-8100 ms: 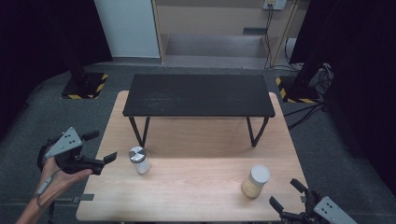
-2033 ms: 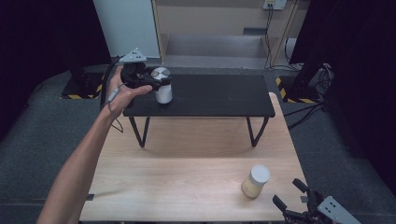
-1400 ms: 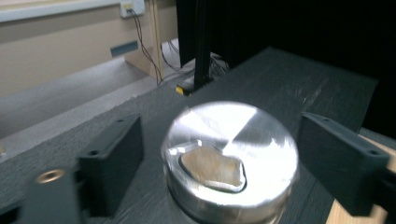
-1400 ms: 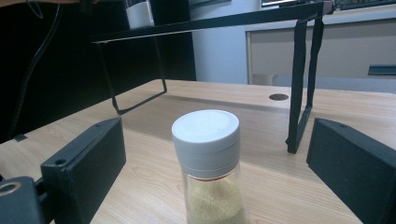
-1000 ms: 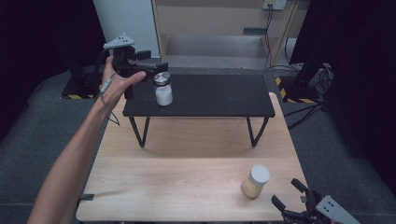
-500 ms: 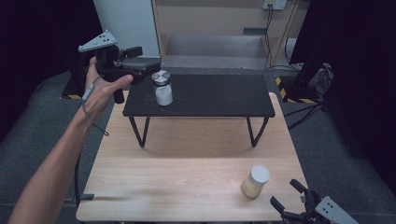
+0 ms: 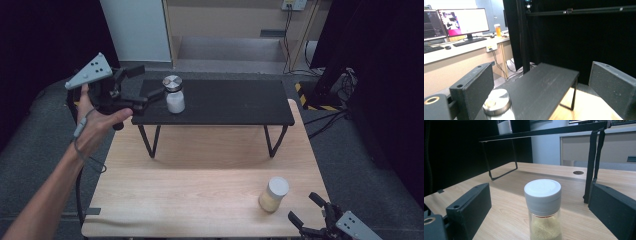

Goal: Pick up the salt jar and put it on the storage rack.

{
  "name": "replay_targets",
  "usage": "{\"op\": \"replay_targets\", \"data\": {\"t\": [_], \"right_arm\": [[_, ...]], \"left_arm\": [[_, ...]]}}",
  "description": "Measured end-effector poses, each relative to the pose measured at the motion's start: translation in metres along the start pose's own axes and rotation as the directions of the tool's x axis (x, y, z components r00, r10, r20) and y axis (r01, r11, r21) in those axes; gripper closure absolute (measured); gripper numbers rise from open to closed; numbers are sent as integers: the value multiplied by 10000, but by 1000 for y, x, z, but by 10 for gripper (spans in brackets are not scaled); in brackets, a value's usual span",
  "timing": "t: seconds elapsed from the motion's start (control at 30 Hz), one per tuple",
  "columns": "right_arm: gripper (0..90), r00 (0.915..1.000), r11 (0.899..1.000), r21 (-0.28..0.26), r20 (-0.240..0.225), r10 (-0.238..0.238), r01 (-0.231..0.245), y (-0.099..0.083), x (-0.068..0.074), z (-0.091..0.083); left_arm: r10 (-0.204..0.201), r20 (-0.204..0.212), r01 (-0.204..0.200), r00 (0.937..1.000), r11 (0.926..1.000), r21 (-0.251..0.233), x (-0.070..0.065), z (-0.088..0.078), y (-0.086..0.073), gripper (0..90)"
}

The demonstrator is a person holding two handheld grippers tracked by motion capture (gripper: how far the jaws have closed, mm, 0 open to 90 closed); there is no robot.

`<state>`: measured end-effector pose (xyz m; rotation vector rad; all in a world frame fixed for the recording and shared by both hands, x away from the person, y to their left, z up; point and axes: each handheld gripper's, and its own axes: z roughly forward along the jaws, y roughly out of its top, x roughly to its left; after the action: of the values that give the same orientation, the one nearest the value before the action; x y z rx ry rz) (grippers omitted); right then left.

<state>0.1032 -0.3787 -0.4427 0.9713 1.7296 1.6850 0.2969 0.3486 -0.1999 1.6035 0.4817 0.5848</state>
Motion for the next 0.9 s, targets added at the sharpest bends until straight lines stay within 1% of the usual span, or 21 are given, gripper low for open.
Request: {"op": "replay_targets", "data": {"t": [0.03, 0.07, 0.1, 0.13, 0.27, 0.37, 0.43, 0.5, 0.53, 0.6, 0.67, 0.73, 0.77, 0.8, 0.83, 0.87, 0.9], "right_arm": [[48, 10000, 10000, 5, -14, -8, 8, 0, 0, 0], [48, 10000, 10000, 11, -21, -13, 13, 0, 0, 0], [48, 10000, 10000, 12, -22, -23, 23, 0, 1, 0], [48, 10000, 10000, 13, -23, -20, 20, 0, 1, 1], [48, 10000, 10000, 14, -11, 2, -2, 0, 1, 1], [48, 10000, 10000, 33, -27, -37, 37, 1, 2, 1], [48, 10000, 10000, 27, -24, -32, 33, 1, 2, 1], [48, 10000, 10000, 5, 7, -2, 2, 1, 2, 1], [48, 10000, 10000, -13, 18, -3, 3, 1, 1, 1], [47, 10000, 10000, -50, 49, 3, -3, 0, 1, 0], [47, 10000, 10000, -39, 64, 21, -21, 0, 1, 0], [47, 10000, 10000, -39, 59, 31, -31, 0, 1, 0], [47, 10000, 10000, -33, 51, 21, -21, 0, 1, 0], [47, 10000, 10000, -33, 51, 21, -21, 0, 1, 0], [47, 10000, 10000, -21, 47, -2, 2, 0, 1, 0], [47, 10000, 10000, -25, 46, 1, -1, 0, 1, 0], [47, 10000, 10000, -30, 52, 7, -7, 0, 1, 0]], "left_arm": [[-30, 14, 30, 10000, 10000, 46, -1, 0, -3, 44], [18, -31, -17, 10000, 9998, 201, -4, -1, -7, 44], [41, -63, -40, 10000, 9997, 236, -5, -2, -10, 43], [-34, -29, 35, 10000, 9997, 228, -6, -3, -16, 43], [-22, -119, 26, 9999, 9996, 297, -11, -7, -32, 43], [-71, -155, 74, 9999, 9998, 201, -14, -11, -46, 44], [-79, -171, 84, 9998, 9997, 247, -16, -11, -52, 44], [71, -206, -64, 9998, 9994, 333, -18, -12, -57, 46], [214, -213, -205, 9995, 9990, 397, -20, -12, -61, 49], [87, -89, -84, 9999, 9994, 342, -20, -12, -71, 51], [123, -24, -122, 9999, 9992, 381, -22, -11, -79, 51], [95, 154, -102, 9998, 9988, 483, -22, -9, -89, 51], [122, 279, -137, 9995, 9985, 527, -22, -8, -97, 52], [122, 279, -137, 9995, 9985, 527, -22, -8, -97, 52], [50, 420, -70, 9991, 9988, 476, -21, -7, -105, 52], [17, 476, -40, 9989, 9989, 476, -21, -6, -109, 53], [67, 514, -96, 9987, 9984, 555, -22, -5, -113, 53]]}}
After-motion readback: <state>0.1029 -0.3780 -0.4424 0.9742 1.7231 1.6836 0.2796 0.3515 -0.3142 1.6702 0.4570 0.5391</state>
